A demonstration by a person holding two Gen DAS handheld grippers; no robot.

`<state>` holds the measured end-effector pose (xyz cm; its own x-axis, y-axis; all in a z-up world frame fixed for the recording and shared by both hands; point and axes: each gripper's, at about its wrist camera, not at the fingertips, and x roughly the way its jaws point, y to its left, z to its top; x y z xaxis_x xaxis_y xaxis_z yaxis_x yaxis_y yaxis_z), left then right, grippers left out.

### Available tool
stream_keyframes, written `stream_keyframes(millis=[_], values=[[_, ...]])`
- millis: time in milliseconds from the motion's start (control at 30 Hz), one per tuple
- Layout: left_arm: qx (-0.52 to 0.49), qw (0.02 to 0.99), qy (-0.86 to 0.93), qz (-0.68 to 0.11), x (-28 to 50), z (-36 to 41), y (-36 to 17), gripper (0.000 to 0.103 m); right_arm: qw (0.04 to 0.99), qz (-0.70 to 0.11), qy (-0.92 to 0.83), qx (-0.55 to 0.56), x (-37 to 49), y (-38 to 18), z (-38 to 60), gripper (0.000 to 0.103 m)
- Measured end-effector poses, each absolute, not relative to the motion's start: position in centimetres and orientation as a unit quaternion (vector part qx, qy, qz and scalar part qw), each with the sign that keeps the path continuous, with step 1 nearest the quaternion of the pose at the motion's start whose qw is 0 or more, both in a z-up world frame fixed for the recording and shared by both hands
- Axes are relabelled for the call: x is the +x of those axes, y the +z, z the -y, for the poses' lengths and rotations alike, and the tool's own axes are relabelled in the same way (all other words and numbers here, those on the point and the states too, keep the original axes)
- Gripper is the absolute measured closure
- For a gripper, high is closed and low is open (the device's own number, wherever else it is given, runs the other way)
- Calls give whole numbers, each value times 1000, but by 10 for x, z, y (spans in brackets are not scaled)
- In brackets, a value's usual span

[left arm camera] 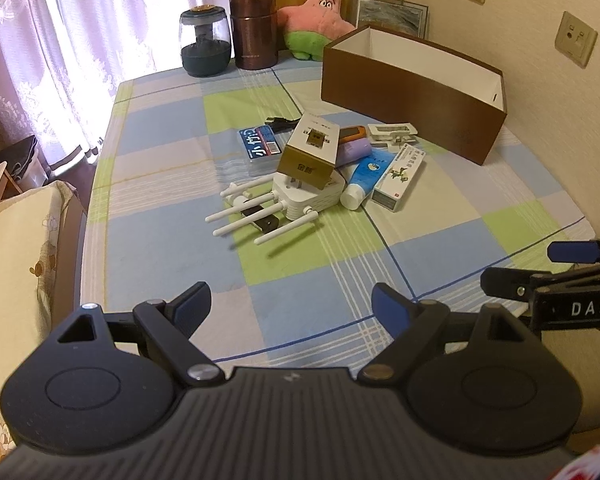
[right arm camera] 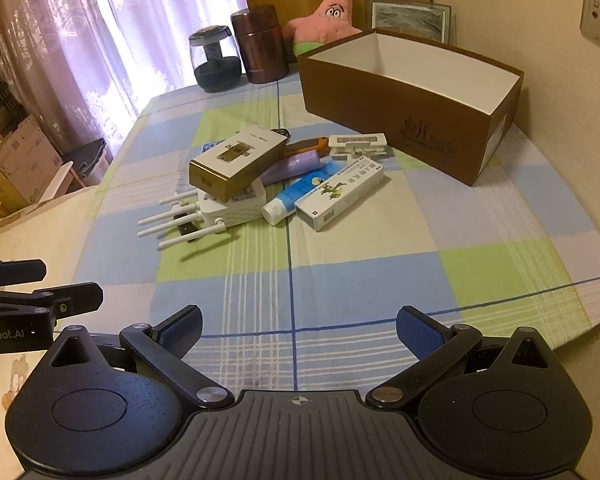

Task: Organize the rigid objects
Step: 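Reach the left tool to the white-gold box while the right tool reaches the white medicine box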

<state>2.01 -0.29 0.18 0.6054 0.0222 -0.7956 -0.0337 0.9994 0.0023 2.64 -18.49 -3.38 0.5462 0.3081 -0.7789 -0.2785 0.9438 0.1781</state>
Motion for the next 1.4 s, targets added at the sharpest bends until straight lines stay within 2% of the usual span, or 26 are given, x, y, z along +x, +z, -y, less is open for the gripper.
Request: stream_keyframes(millis=[333,433,1067,1400], values=[[-13,886,25,-462,56,8,-6,18,864,-464,194,16,68,-43,187,3],[-18,883,29,-469,68,8,-10,18,860,-467,205,10,84,-46,186,8],[-45,870,51,-489,139,16,-39,21,844,-478,241,-16,188,-78,168,27],[-54,863,73,-497,172,23,-52,21,830,-508,230,-1,240,-105,171,32]])
